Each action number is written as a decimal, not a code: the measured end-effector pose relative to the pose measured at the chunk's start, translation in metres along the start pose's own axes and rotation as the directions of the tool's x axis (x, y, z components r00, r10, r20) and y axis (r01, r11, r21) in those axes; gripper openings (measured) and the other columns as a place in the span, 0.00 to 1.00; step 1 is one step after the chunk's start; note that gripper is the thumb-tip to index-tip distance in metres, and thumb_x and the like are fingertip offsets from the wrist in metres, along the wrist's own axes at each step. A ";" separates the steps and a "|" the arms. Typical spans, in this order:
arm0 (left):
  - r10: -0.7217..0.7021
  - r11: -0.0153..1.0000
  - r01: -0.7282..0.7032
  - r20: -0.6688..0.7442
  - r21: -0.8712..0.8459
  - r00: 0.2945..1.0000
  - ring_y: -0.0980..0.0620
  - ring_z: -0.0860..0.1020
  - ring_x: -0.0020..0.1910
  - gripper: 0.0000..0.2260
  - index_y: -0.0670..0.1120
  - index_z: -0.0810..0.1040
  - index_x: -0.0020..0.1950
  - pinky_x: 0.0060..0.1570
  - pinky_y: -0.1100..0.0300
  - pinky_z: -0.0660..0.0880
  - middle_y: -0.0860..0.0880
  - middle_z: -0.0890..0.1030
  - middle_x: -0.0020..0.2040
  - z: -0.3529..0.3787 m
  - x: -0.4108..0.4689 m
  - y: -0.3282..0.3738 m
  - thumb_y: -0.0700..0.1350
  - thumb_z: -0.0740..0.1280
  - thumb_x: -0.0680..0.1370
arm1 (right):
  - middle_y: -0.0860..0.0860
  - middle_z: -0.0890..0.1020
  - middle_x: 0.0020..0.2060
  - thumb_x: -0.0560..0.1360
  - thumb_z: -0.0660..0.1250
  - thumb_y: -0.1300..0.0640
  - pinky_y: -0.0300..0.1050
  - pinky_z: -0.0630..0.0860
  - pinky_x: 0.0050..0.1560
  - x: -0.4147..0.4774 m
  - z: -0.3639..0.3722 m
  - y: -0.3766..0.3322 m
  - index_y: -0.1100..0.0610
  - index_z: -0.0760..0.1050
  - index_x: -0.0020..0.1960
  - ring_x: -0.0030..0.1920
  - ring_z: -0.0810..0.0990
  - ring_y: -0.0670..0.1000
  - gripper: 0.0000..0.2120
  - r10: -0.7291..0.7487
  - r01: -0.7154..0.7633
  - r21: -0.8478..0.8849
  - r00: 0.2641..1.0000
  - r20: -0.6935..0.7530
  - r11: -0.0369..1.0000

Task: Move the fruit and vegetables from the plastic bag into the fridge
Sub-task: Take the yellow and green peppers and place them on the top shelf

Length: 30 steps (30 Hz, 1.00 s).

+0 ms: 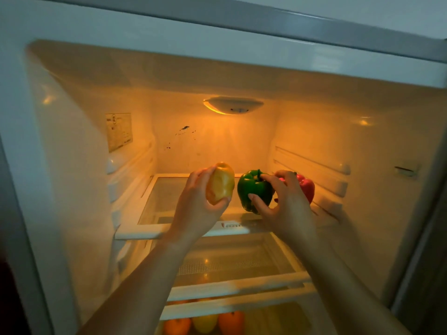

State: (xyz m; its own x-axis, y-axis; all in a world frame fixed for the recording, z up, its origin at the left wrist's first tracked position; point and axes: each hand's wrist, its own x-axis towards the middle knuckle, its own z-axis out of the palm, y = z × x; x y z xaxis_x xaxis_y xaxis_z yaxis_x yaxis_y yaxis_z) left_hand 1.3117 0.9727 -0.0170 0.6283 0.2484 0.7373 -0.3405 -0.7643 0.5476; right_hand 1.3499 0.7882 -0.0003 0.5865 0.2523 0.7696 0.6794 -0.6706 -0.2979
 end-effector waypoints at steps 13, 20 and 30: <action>-0.057 0.998 0.057 0.075 -0.001 0.996 0.59 0.66 0.56 0.33 0.53 0.64 0.71 0.51 0.65 0.66 0.53 0.69 0.64 0.000 0.003 -0.004 0.53 0.74 0.69 | 0.47 0.73 0.60 0.68 0.74 0.49 0.32 0.67 0.51 0.019 -0.012 0.000 0.53 0.69 0.66 0.55 0.73 0.44 0.29 -0.067 0.094 -0.149 0.981 0.180 0.984; -0.045 0.999 0.045 0.085 0.001 0.995 0.59 0.66 0.55 0.33 0.54 0.63 0.71 0.50 0.65 0.65 0.53 0.69 0.63 -0.001 0.001 -0.002 0.52 0.74 0.69 | 0.49 0.76 0.55 0.68 0.73 0.46 0.38 0.70 0.45 0.043 -0.005 0.004 0.53 0.70 0.64 0.48 0.72 0.45 0.27 -0.025 0.058 -0.199 0.986 0.166 0.978; -0.038 0.997 0.045 0.125 -0.055 0.991 0.60 0.65 0.55 0.32 0.55 0.64 0.71 0.47 0.70 0.63 0.56 0.69 0.60 -0.003 0.003 0.001 0.51 0.73 0.70 | 0.49 0.76 0.58 0.68 0.72 0.44 0.38 0.71 0.49 0.049 0.000 0.013 0.52 0.67 0.66 0.53 0.75 0.47 0.31 -0.001 0.061 -0.221 0.966 0.258 0.973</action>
State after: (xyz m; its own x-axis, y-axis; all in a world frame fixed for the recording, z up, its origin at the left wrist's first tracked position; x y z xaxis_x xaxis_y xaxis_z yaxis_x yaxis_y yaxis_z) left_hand 1.3112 0.9745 -0.0132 0.7231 0.2012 0.6608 -0.3496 -0.7184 0.6014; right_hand 1.3879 0.7918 0.0332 0.6795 0.4248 0.5983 0.5991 -0.7919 -0.1182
